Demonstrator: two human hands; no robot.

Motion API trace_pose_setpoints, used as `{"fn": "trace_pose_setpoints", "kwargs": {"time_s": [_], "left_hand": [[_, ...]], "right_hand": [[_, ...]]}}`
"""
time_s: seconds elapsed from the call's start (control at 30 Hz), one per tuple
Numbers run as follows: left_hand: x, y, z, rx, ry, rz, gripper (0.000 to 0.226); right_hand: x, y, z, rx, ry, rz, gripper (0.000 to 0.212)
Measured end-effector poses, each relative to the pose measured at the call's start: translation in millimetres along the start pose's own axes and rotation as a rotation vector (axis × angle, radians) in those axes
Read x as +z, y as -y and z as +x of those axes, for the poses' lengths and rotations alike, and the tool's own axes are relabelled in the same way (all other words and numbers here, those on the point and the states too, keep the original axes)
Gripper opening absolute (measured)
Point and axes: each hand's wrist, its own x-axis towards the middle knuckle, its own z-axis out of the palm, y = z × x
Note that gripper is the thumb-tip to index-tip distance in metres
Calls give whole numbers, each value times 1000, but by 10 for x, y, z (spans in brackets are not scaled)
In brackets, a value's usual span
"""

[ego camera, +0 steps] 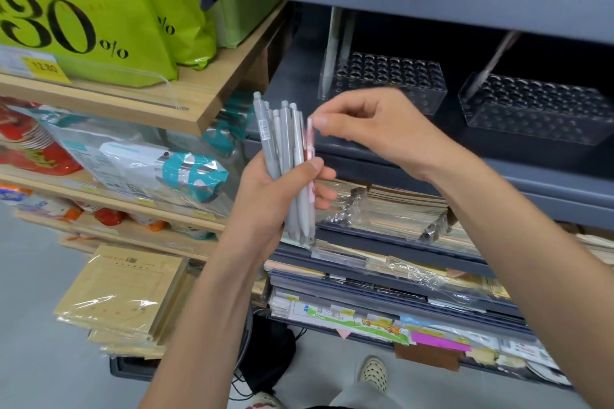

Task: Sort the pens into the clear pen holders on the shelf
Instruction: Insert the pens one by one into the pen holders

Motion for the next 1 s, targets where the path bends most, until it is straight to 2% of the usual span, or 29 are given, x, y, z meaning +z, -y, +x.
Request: {"fn": "trace_pose_setpoints", "kwargs": {"time_s": [0.1,0.2,0.33,0.43,0.57,0.67,0.77,0.9,1.0], "left_hand": [[79,17,1,5,39,-12,20],[128,31,-10,5,45,-43,17],[137,46,-7,-25,41,-1,11],[194,67,8,-13,46,44,19],[359,111,61,21,41,73,26],[506,143,91,18,38,76,27],[647,171,118,16,-12,53,19],[783,159,147,15,-43,29,18],[861,143,161,8,-47,40,15]], "right_hand": [[-20,-7,-31,12,36,31,13],[-78,-68,-45,56,-1,78,10],[-190,-121,-91,46,-200,349,9],[-256,-132,-176,39,-293,498,12],[-280,-167,-347,135,-293,394,7],[-406,-193,-472,139,-316,393,8],[-684,-215,-561,67,-474,502,15],[-1132,-314,-666,-67,-802,521,10],[-1447,-434,-697,-100,-995,556,20]]}}
